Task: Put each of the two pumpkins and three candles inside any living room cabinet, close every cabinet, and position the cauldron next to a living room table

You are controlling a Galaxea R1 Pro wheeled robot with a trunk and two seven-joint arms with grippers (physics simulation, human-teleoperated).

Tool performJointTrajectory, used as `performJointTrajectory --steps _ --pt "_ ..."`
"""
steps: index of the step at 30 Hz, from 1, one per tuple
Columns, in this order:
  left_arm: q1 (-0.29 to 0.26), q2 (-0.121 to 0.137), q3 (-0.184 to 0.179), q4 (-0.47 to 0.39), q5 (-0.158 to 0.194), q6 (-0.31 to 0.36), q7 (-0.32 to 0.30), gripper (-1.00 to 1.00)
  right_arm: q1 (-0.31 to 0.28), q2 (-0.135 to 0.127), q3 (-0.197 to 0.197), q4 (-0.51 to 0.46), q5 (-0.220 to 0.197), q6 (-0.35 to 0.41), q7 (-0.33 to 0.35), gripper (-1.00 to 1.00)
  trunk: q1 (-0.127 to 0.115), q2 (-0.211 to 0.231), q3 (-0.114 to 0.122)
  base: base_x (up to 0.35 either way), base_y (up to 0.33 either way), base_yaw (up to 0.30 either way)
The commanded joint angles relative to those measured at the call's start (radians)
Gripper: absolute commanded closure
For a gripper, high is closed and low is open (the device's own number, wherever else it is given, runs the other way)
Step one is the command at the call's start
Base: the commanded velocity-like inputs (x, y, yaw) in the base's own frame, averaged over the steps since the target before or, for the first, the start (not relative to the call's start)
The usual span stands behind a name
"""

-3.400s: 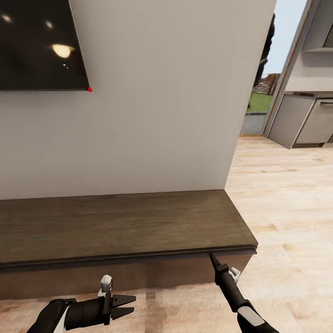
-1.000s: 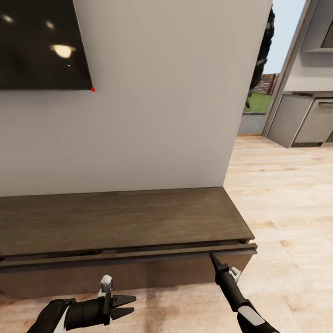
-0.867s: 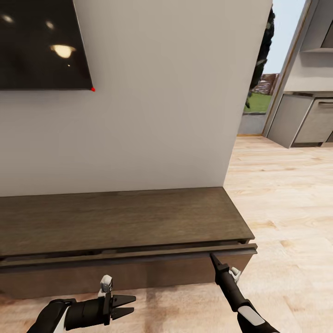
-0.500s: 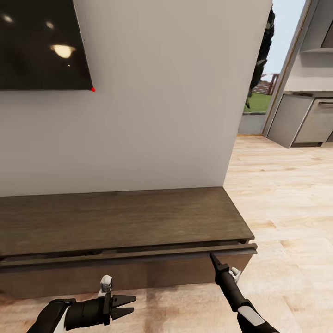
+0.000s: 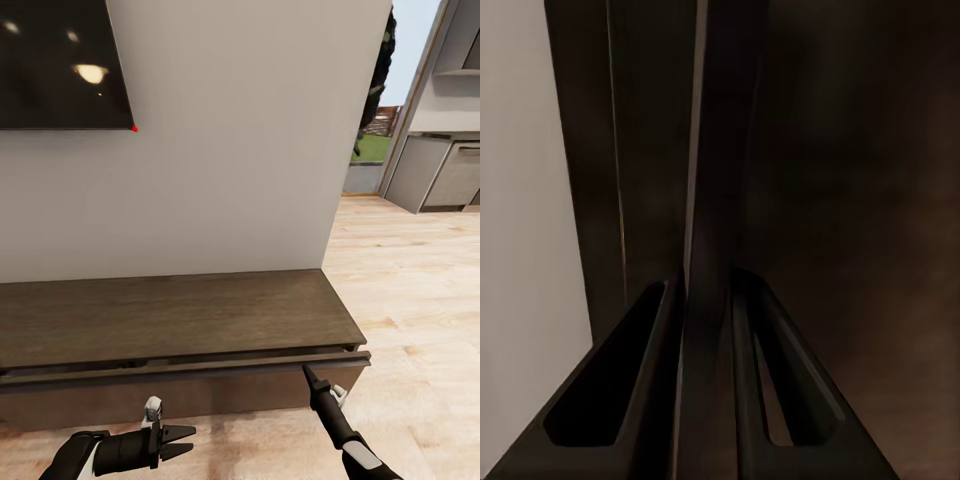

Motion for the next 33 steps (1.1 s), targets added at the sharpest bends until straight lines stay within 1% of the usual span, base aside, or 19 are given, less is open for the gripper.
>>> performJointTrajectory --steps 1,27,33 --pt "0.0 0.0 0.0 0.0 0.002 0.011 -0.002 -1.0 0.0 0.0 -0.005 0.011 -0.003 0.01 0.003 1.0 0.0 0.0 -0.001 -0.002 0.0 0.0" --pt "0.0 -0.001 0.0 0.0 0.002 0.011 -0.002 -1.0 0.0 -0.001 -0.006 0.013 -0.006 0.013 -0.004 1.0 0.0 0.0 -0.001 0.0 0.0 0.0" --pt "0.0 -0.001 0.0 0.0 0.002 0.011 -0.002 -1.0 0.0 -0.002 -0.006 0.012 -0.005 0.013 -0.044 1.0 0.0 0.0 -0.001 0.0 0.0 0.0"
